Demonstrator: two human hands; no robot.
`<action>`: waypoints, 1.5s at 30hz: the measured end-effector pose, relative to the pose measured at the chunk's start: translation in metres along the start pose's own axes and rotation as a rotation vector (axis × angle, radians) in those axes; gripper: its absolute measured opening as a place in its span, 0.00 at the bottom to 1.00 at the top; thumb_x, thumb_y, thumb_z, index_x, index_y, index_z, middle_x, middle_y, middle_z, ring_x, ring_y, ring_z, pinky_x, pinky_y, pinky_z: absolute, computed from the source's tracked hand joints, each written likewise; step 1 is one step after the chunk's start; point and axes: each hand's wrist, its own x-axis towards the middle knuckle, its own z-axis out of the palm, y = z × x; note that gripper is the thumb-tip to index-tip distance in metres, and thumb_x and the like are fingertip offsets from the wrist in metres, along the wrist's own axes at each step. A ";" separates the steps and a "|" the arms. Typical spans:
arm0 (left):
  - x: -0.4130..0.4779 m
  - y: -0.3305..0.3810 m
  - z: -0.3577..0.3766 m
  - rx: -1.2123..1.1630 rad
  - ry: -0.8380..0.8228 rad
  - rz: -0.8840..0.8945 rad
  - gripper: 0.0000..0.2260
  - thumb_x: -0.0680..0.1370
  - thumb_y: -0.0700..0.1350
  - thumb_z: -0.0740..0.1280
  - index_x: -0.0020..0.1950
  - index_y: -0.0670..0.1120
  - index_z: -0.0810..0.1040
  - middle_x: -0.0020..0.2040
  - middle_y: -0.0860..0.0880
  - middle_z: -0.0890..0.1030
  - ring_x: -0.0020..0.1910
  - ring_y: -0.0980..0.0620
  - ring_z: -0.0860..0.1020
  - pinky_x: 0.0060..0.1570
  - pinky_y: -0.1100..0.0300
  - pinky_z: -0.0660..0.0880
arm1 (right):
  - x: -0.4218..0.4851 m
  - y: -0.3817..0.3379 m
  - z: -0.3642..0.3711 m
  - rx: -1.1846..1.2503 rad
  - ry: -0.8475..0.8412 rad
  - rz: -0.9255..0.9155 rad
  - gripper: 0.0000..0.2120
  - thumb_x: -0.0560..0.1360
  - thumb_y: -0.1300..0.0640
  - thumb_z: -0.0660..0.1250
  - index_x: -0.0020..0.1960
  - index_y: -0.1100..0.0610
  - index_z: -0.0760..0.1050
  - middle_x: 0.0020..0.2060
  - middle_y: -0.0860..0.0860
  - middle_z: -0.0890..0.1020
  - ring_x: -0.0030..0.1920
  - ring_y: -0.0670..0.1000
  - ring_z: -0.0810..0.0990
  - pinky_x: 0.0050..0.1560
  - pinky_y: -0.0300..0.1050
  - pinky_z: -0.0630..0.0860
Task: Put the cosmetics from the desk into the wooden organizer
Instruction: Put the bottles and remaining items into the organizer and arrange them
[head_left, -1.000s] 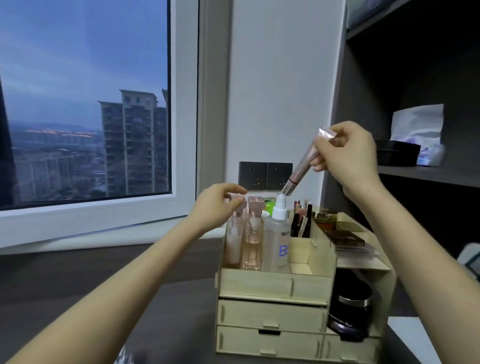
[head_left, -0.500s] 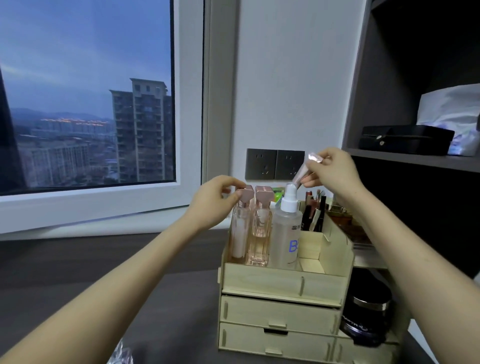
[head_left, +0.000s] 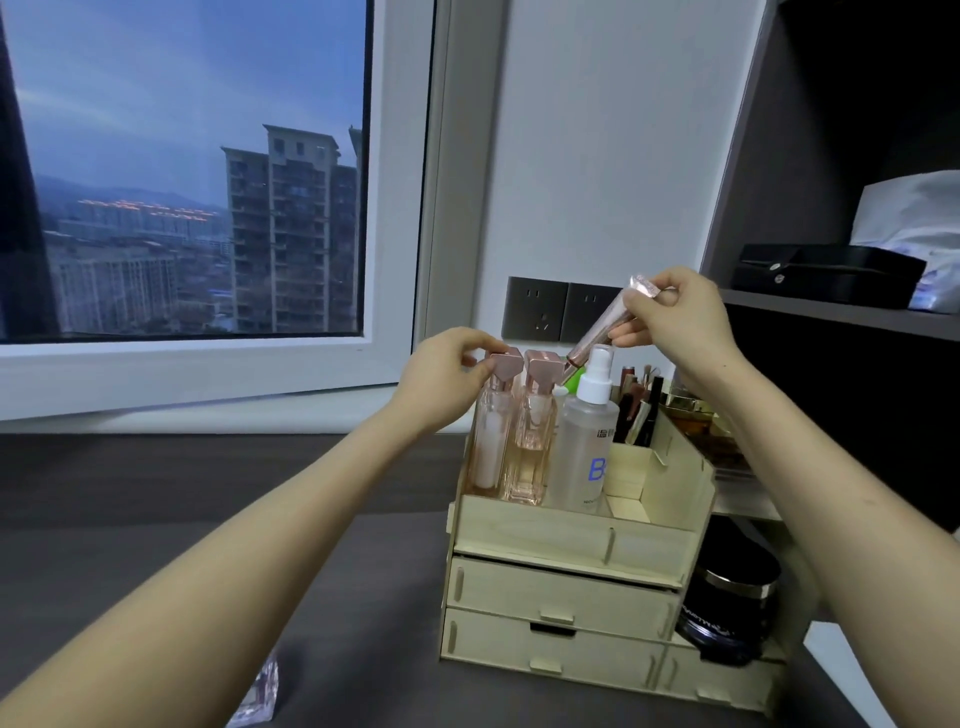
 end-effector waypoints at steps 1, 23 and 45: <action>-0.001 0.001 0.000 0.030 0.003 0.009 0.08 0.77 0.43 0.64 0.53 0.49 0.81 0.56 0.50 0.81 0.50 0.48 0.79 0.53 0.53 0.76 | -0.004 -0.002 -0.001 0.006 0.027 -0.019 0.04 0.78 0.62 0.62 0.52 0.61 0.71 0.34 0.56 0.81 0.27 0.46 0.83 0.32 0.37 0.81; 0.031 -0.011 -0.015 -0.226 -0.164 0.042 0.04 0.71 0.47 0.70 0.38 0.49 0.83 0.42 0.46 0.84 0.46 0.45 0.82 0.55 0.48 0.78 | 0.039 -0.021 0.028 -0.007 -0.171 -0.053 0.06 0.78 0.62 0.62 0.53 0.64 0.71 0.35 0.61 0.81 0.29 0.50 0.83 0.32 0.42 0.82; 0.089 -0.043 -0.016 -0.084 -0.440 -0.468 0.04 0.73 0.36 0.67 0.43 0.42 0.82 0.34 0.57 0.78 0.32 0.62 0.75 0.34 0.77 0.69 | 0.093 -0.032 0.046 -0.235 -0.588 0.217 0.06 0.76 0.59 0.65 0.42 0.60 0.74 0.37 0.54 0.84 0.36 0.48 0.85 0.39 0.45 0.83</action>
